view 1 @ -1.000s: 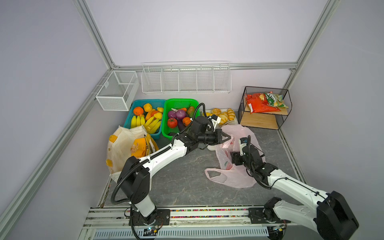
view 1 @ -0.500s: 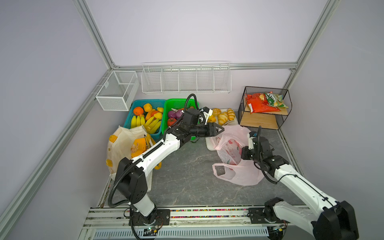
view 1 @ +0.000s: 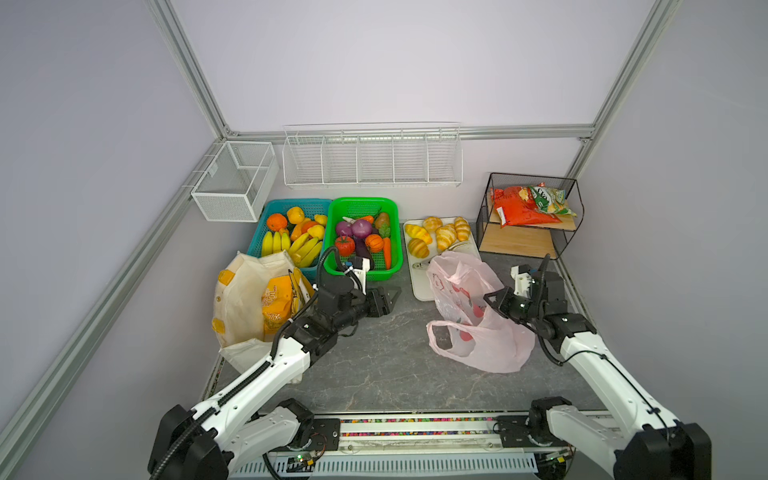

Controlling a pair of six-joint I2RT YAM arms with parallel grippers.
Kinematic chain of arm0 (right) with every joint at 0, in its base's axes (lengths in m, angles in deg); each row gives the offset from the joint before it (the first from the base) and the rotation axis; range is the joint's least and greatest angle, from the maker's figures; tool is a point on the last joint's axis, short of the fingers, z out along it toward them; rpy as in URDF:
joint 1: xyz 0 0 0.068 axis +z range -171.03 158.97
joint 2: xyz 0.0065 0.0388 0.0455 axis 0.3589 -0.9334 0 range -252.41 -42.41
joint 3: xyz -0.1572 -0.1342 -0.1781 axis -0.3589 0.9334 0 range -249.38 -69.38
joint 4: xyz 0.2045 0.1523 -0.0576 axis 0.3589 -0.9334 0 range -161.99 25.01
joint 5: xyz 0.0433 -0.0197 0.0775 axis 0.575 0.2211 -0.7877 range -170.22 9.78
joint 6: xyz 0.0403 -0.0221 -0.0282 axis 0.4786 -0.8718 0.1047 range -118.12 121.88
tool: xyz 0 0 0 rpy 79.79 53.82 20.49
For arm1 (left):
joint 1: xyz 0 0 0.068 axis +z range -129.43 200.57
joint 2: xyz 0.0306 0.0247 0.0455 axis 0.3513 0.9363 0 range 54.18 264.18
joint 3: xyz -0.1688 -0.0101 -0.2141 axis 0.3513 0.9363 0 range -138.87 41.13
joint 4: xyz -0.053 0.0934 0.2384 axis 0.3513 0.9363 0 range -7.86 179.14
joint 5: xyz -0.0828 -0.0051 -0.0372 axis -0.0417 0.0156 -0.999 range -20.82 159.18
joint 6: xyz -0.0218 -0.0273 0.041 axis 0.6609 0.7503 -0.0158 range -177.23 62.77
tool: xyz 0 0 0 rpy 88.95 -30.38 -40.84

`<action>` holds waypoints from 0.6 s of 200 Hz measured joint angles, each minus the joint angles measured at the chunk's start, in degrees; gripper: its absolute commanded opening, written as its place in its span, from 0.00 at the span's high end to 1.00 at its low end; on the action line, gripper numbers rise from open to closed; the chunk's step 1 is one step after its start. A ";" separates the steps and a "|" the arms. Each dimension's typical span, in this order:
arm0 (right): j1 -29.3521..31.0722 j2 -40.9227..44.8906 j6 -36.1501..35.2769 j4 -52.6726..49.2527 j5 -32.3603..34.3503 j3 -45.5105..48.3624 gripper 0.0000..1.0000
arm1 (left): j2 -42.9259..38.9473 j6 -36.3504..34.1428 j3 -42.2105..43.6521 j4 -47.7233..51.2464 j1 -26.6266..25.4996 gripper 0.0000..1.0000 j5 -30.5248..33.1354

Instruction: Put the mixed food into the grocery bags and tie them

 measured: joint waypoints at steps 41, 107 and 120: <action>0.02 2.71 2.93 2.29 -0.17 1.09 0.93 | 8.46 5.57 0.46 -9.46 -7.93 0.25 -3.21; 0.48 3.65 4.00 3.82 -0.17 2.73 0.93 | 19.74 10.86 -4.72 -24.70 -9.49 0.24 -8.15; 0.92 3.87 4.15 4.15 -0.20 2.93 0.94 | 21.70 10.97 -6.32 -25.94 -10.14 0.27 -8.68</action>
